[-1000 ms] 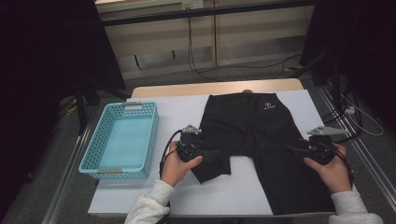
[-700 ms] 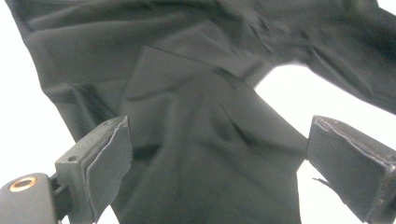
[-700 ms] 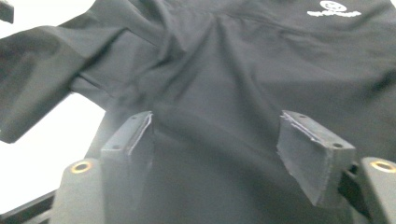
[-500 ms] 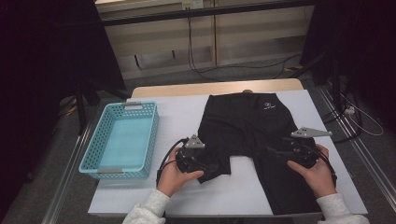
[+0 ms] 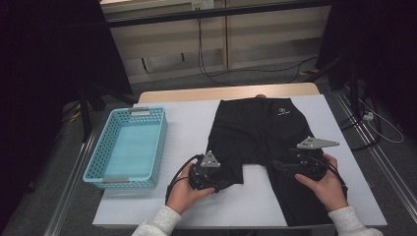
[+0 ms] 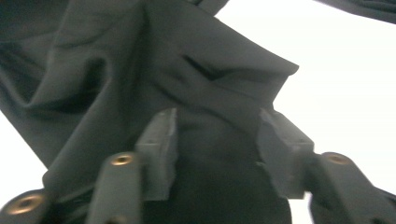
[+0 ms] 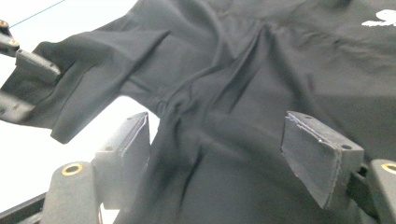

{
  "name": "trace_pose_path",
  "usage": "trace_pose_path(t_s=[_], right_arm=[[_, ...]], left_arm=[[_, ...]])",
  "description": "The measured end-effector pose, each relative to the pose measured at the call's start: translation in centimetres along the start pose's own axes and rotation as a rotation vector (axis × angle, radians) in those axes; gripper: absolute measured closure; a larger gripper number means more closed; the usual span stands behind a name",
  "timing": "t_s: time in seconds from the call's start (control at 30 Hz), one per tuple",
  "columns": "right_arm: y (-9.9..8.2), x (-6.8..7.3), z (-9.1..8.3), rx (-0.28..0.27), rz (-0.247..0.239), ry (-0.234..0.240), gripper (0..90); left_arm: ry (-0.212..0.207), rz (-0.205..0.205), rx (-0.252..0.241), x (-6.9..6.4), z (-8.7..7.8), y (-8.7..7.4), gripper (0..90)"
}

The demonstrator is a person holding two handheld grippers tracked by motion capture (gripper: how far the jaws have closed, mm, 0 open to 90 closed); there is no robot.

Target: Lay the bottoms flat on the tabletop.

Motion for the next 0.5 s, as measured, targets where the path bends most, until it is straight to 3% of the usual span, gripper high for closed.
trace_pose_path(t_s=[0.1, 0.23, 0.4, 0.5], right_arm=[[-0.19, 0.29, 0.44, 0.024, -0.009, 0.015, 23.8], [0.09, 0.63, 0.74, 0.021, -0.023, 0.025, 23.8], [0.24, 0.76, 0.74, 0.014, -0.023, 0.03, 23.8], [0.31, 1.0, 0.74, 0.008, -0.029, 0.036, 23.8]], left_arm=[[0.01, -0.005, 0.0, 0.2, -0.24, -0.17, 59.4], [0.002, -0.02, 0.002, 0.19, -0.4, -0.19, 65.1], [-0.02, -0.021, -0.003, -0.16, -0.32, -0.13, 63.5], [-0.019, -0.023, -0.022, -0.39, -0.07, 0.13, 50.8]])
Point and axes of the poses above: each handheld gripper's, and its own axes: z roughly forward along the jaws, y roughly out of its top, x roughly to its left, the point moved 8 cm from there along z, roughly forward along the jaws, and after that the axes turned 15 degrees about z, right-handed, at the moved point
